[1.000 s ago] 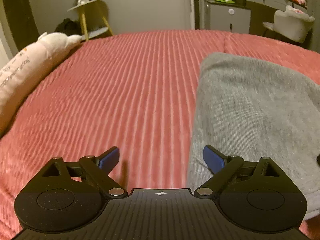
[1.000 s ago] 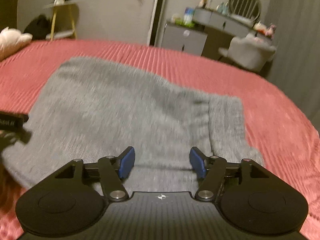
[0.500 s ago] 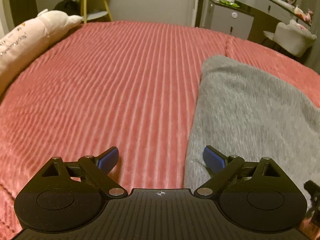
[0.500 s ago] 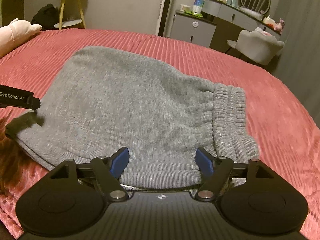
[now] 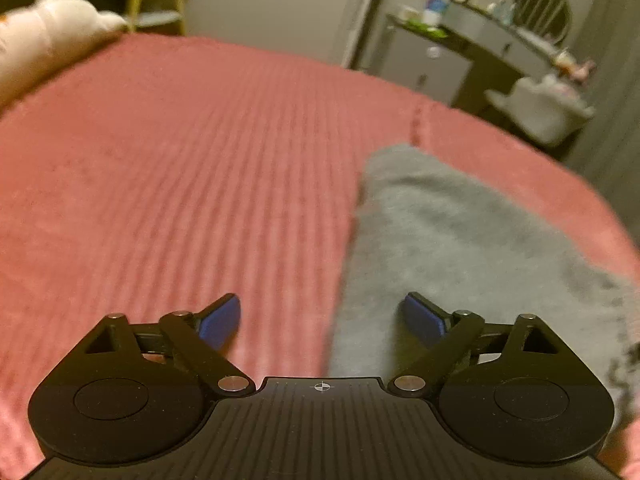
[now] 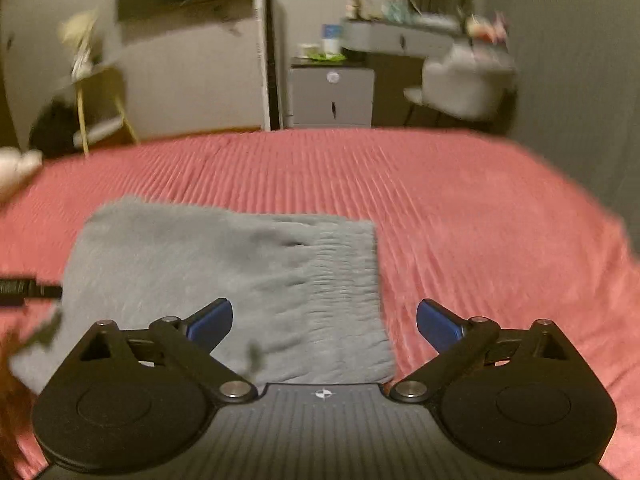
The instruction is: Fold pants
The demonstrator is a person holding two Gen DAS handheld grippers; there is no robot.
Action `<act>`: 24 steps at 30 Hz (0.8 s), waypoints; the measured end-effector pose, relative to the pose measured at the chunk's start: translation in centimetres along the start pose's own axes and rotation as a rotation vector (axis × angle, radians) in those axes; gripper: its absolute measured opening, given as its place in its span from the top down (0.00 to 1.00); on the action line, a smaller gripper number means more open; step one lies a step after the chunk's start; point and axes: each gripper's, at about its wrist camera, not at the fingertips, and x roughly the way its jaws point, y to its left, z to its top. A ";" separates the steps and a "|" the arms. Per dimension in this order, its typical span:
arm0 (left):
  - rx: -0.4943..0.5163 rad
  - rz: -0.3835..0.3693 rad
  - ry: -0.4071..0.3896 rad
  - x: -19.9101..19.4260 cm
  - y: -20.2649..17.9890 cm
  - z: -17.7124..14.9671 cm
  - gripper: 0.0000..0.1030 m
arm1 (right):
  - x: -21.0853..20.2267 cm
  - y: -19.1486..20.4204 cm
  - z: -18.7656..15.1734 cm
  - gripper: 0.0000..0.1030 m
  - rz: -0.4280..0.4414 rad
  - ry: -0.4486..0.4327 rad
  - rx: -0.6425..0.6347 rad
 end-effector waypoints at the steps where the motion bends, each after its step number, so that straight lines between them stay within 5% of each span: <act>1: -0.016 -0.039 0.009 0.2 0.3 0.3 0.13 | 1.2 -1.8 -0.1 0.04 0.069 0.042 0.066; 8: -0.159 -0.254 0.140 3.5 2.6 1.7 0.13 | 9.0 -10.6 -2.7 0.04 0.465 0.247 0.538; 12: -0.197 -0.426 0.217 5.2 2.9 2.0 0.19 | 10.5 -11.0 -2.0 0.04 0.564 0.234 0.561; 17: -0.241 -0.522 0.304 8.1 3.3 2.6 0.19 | 11.6 -10.7 -1.6 0.06 0.658 0.225 0.536; 19: -0.263 -0.561 0.319 8.7 3.5 2.8 0.21 | 12.0 -11.2 -2.2 0.13 0.696 0.222 0.590; 20: -0.253 -0.584 0.318 8.8 3.2 2.7 0.21 | 12.2 -11.8 -2.1 0.25 0.706 0.221 0.611; 21: -0.234 -0.587 0.312 8.6 2.9 2.4 0.21 | 12.2 -12.3 -2.3 0.33 0.709 0.221 0.614; 24: -0.156 -0.555 0.320 9.0 1.8 1.9 0.16 | 12.3 -13.2 -2.8 0.30 0.739 0.226 0.619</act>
